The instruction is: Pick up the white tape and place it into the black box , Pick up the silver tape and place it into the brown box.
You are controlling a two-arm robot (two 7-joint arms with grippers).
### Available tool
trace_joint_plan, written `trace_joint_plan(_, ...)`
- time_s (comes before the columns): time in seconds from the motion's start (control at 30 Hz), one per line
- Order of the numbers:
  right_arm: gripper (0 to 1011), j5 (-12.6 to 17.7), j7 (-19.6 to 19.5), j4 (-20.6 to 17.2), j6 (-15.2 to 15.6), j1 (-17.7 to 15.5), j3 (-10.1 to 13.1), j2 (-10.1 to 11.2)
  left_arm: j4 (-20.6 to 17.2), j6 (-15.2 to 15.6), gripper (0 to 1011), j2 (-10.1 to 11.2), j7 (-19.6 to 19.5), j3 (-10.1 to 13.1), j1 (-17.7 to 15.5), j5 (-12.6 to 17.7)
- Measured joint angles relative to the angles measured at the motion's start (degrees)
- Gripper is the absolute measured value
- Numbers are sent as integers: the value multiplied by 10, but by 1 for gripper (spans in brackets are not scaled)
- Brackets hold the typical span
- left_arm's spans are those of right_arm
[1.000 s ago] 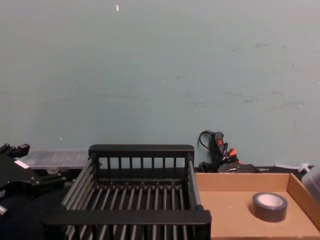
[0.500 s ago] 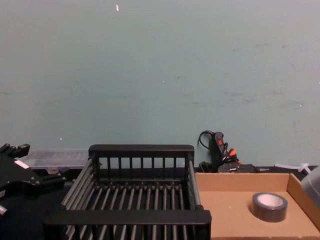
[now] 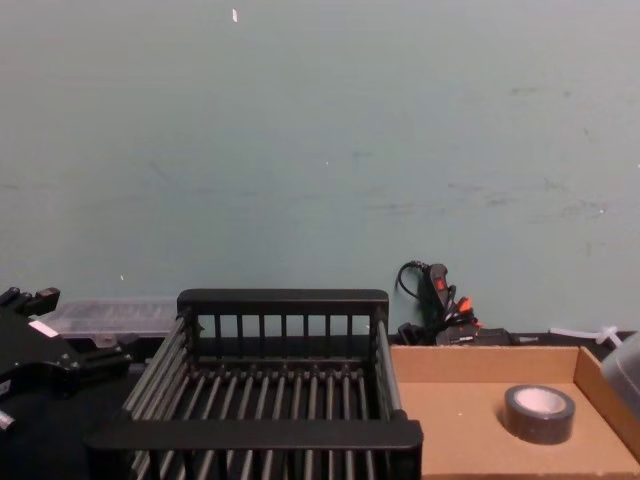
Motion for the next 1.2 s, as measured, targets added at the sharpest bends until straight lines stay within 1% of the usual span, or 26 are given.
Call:
trace_joint_plan(0.2,882,0,0,0,0,0,0,0,0,0,1001,0,0,0,0,0)
trace_joint_plan(0.23,882,0,0,0,0,0,0,0,0,0,1001,0,0,0,0,0)
trace_joint_plan(0.27,809,0,0,0,0,0,0,0,0,0,1001,0,0,0,0,0)
trace_joint_plan(0.4,704,1,0,0,0,0,0,0,0,0,1001,0,0,0,0,0)
trace_joint_plan(0.43,656,1,0,0,0,0,0,0,0,0,1001,0,0,0,0,0)
trace_joint_plan(0.5,618,1,0,0,-1,0,0,0,0,0,1001,0,0,0,0,0)
trace_joint_plan(0.6,489,1,0,-1,-1,0,0,0,0,0,1001,0,0,0,0,0)
trace_joint_plan(0.67,449,1,0,-1,-1,0,0,0,0,0,1001,0,0,0,0,0)
trace_joint_plan(0.77,357,1,0,-1,-1,0,0,0,0,0,1001,0,0,0,0,0)
trace_joint_plan(0.83,267,1,0,-1,-1,0,0,0,0,0,1001,0,0,0,0,0)
trace_joint_plan(0.9,227,1,0,-1,-1,0,0,0,0,0,1001,0,0,0,0,0)
trace_joint_plan(0.93,171,1,0,-1,-1,0,0,0,0,0,1001,0,0,0,0,0)
trace_joint_plan(1.03,114,1,0,-1,-1,0,0,0,0,0,1001,0,0,0,0,0)
trace_joint_plan(1.2,92,1,0,-1,-1,0,0,0,0,0,1001,0,0,0,0,0)
